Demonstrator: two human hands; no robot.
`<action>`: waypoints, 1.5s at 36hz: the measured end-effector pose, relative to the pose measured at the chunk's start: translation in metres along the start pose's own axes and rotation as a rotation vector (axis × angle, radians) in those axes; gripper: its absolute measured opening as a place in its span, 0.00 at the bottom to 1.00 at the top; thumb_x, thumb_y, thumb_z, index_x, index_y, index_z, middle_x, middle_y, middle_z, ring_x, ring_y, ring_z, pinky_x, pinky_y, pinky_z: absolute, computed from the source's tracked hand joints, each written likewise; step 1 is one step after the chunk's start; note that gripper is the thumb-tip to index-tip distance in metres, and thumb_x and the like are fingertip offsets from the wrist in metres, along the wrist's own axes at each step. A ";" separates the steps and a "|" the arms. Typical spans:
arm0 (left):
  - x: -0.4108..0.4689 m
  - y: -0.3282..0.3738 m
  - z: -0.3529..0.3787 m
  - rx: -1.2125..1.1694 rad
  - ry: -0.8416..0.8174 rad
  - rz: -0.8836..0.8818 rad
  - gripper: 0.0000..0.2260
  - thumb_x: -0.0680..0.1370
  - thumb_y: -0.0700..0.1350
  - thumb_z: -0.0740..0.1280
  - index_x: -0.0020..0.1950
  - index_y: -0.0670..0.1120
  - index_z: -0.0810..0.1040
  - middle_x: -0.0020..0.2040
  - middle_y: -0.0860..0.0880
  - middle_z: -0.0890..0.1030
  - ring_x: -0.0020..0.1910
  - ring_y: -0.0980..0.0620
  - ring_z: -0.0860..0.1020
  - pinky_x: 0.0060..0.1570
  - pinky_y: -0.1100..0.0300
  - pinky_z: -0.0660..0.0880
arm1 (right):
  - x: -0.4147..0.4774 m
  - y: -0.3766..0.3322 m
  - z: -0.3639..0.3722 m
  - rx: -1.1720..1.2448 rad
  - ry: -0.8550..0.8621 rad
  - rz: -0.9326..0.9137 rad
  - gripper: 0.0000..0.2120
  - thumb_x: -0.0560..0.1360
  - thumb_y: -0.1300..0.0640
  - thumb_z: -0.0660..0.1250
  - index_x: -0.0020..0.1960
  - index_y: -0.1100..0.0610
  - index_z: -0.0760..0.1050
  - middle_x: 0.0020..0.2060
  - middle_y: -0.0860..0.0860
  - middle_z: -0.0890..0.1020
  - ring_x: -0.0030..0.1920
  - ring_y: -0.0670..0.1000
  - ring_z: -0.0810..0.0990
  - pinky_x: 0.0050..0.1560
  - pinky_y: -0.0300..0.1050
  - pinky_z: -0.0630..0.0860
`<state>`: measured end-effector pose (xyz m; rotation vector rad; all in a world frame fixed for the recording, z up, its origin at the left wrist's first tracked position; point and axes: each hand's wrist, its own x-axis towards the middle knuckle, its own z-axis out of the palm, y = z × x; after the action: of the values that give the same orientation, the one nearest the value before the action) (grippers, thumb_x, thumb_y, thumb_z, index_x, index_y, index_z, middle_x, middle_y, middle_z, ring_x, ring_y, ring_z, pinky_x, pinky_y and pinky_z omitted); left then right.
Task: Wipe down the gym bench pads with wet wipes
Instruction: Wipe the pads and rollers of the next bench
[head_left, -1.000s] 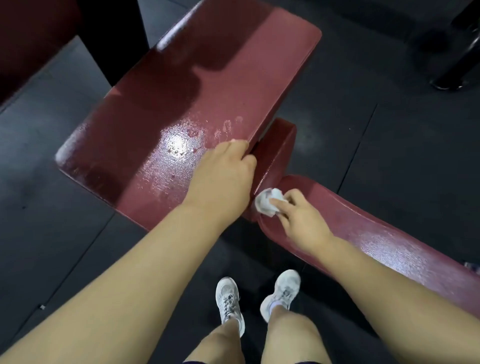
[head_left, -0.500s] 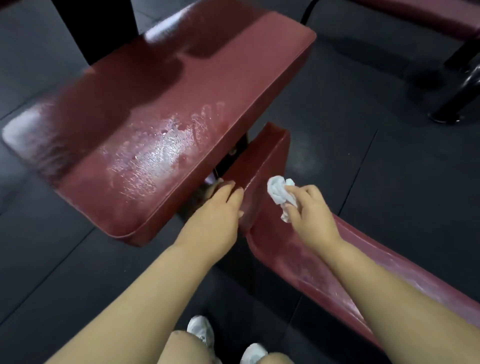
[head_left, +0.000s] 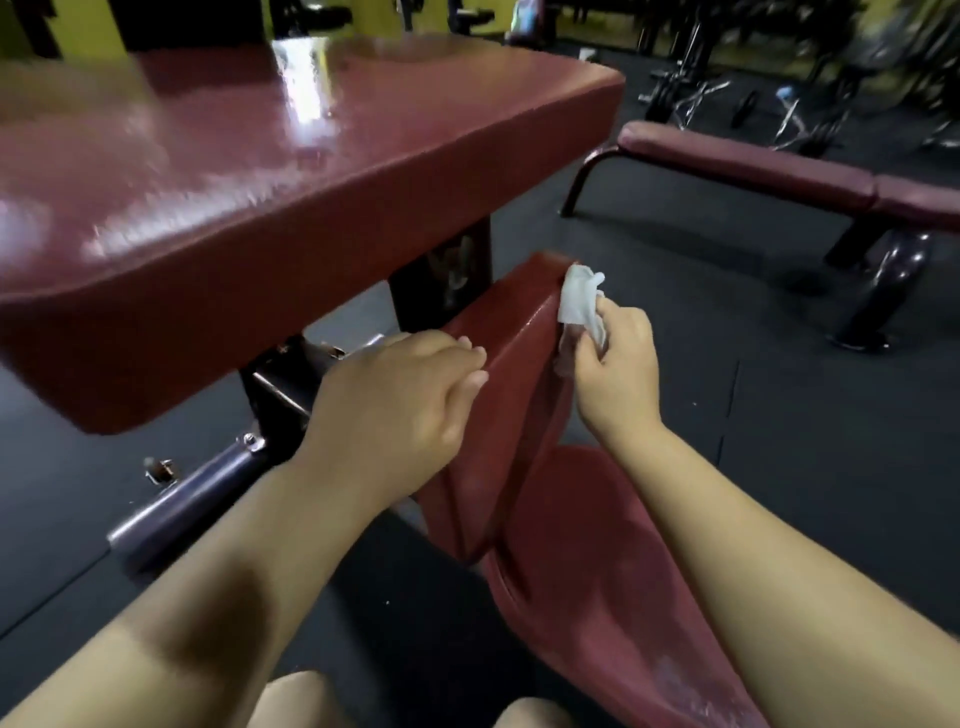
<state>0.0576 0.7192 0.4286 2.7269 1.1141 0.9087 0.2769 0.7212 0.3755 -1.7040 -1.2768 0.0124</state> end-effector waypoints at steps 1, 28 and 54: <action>-0.002 -0.002 0.002 -0.005 0.032 0.006 0.17 0.78 0.52 0.56 0.54 0.50 0.83 0.50 0.54 0.83 0.49 0.51 0.81 0.42 0.57 0.78 | -0.007 0.000 0.004 0.020 0.023 -0.029 0.06 0.76 0.60 0.58 0.48 0.52 0.71 0.41 0.54 0.70 0.41 0.36 0.68 0.38 0.29 0.64; -0.010 -0.005 0.030 -0.124 0.280 -0.065 0.13 0.77 0.51 0.62 0.55 0.51 0.82 0.55 0.55 0.82 0.57 0.57 0.78 0.55 0.67 0.69 | -0.114 0.008 0.043 0.232 -0.018 -0.388 0.04 0.73 0.61 0.60 0.45 0.53 0.68 0.42 0.48 0.68 0.38 0.44 0.70 0.38 0.35 0.70; -0.020 -0.005 0.039 -0.186 0.293 -0.030 0.16 0.80 0.50 0.58 0.63 0.47 0.79 0.62 0.52 0.78 0.65 0.55 0.72 0.67 0.63 0.63 | -0.127 0.050 0.068 0.046 0.084 -0.192 0.05 0.72 0.63 0.54 0.45 0.54 0.64 0.42 0.53 0.68 0.42 0.45 0.65 0.47 0.36 0.66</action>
<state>0.0642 0.7163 0.3848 2.4776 1.0464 1.3656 0.2211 0.6746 0.2415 -1.5210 -1.3619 -0.1409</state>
